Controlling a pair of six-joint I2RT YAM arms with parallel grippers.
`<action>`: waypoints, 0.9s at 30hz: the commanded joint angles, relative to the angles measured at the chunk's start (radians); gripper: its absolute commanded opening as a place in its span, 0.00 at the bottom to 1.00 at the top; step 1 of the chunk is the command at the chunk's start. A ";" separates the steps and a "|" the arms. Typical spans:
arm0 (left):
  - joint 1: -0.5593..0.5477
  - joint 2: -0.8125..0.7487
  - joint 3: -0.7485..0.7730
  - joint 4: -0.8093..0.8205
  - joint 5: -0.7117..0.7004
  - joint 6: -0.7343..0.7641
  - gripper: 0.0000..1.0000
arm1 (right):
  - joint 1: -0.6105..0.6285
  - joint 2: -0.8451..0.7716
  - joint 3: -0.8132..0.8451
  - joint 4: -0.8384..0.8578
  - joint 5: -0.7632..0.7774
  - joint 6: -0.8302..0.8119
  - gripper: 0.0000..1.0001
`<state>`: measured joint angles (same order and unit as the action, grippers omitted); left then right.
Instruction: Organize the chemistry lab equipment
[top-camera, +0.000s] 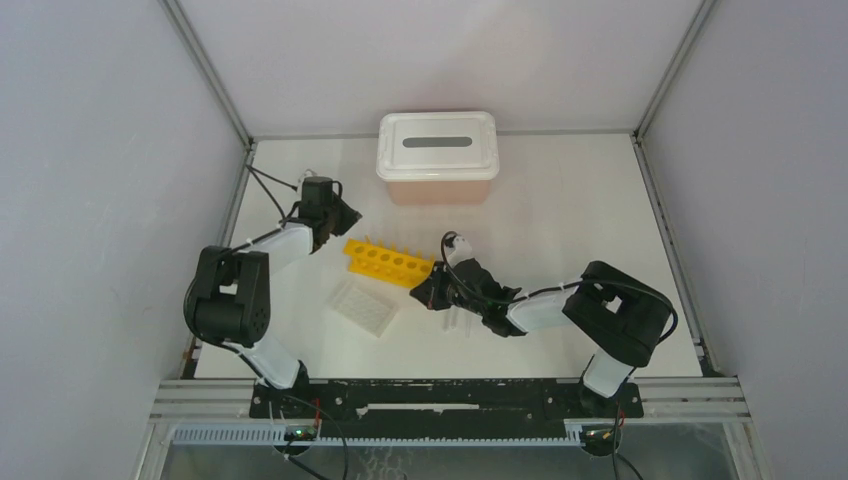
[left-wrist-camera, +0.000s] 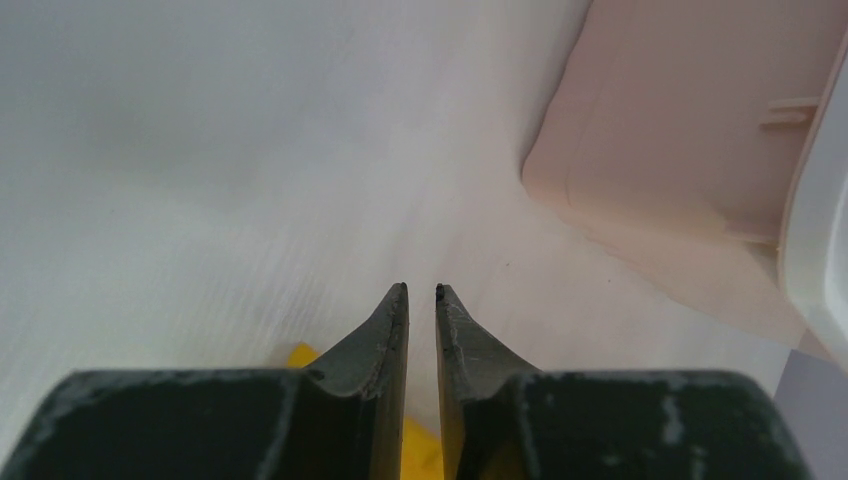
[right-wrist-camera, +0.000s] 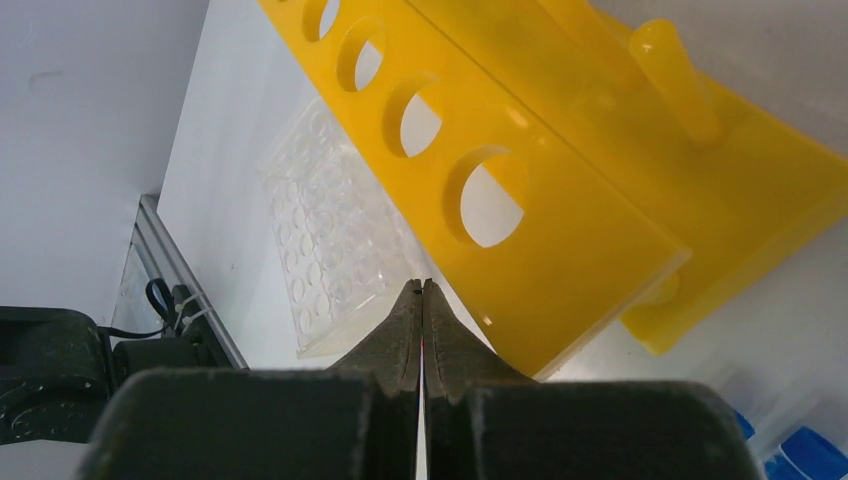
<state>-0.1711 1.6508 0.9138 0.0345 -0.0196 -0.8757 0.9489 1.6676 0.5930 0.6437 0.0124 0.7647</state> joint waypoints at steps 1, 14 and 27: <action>-0.010 0.027 0.087 0.001 0.009 -0.011 0.19 | -0.023 0.017 0.044 0.044 -0.036 -0.023 0.00; -0.007 -0.118 0.072 -0.028 -0.093 0.010 0.21 | 0.042 -0.085 0.091 -0.164 0.015 -0.153 0.13; -0.022 -0.625 -0.217 0.173 -0.101 0.014 0.69 | 0.125 -0.408 0.117 -0.667 0.321 -0.224 0.37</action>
<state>-0.1799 1.1202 0.7971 0.0711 -0.1463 -0.8646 1.0595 1.3510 0.6800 0.1741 0.1844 0.5716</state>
